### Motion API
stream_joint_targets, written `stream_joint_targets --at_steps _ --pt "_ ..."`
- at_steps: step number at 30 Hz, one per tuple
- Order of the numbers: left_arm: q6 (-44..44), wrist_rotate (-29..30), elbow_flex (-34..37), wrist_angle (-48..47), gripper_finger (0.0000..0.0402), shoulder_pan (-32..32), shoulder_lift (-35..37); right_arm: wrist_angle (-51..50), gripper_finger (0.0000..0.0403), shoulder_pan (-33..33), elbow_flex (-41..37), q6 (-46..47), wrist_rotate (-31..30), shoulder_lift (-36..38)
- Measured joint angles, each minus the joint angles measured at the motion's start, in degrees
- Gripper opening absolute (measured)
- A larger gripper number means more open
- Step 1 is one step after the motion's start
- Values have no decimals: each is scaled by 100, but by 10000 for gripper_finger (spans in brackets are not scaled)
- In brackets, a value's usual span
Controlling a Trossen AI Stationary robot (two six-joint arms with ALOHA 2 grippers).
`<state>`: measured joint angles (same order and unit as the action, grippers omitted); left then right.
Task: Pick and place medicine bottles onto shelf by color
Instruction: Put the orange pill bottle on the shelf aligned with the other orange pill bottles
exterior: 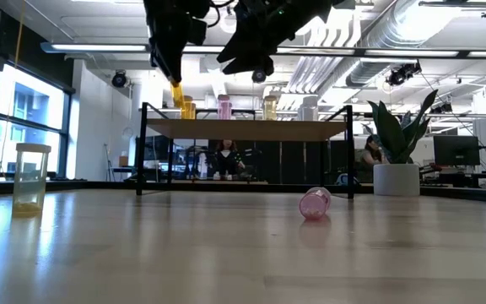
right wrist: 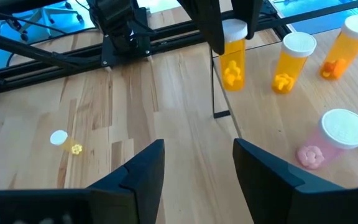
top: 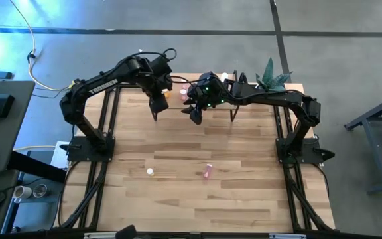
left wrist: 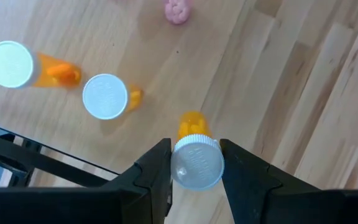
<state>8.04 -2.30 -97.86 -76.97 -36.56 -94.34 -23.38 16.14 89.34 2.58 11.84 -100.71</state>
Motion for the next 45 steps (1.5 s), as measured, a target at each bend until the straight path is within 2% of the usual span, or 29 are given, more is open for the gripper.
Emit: stream_joint_targets --at_steps 16,23,45 --pt "265 168 0 33 117 20 -372 5 181 0 -2 40 2 0" --pt "313 302 0 45 117 20 -364 7 181 0 -2 40 -279 0" --pt "567 446 0 44 117 20 -364 14 181 0 -4 40 -295 0"
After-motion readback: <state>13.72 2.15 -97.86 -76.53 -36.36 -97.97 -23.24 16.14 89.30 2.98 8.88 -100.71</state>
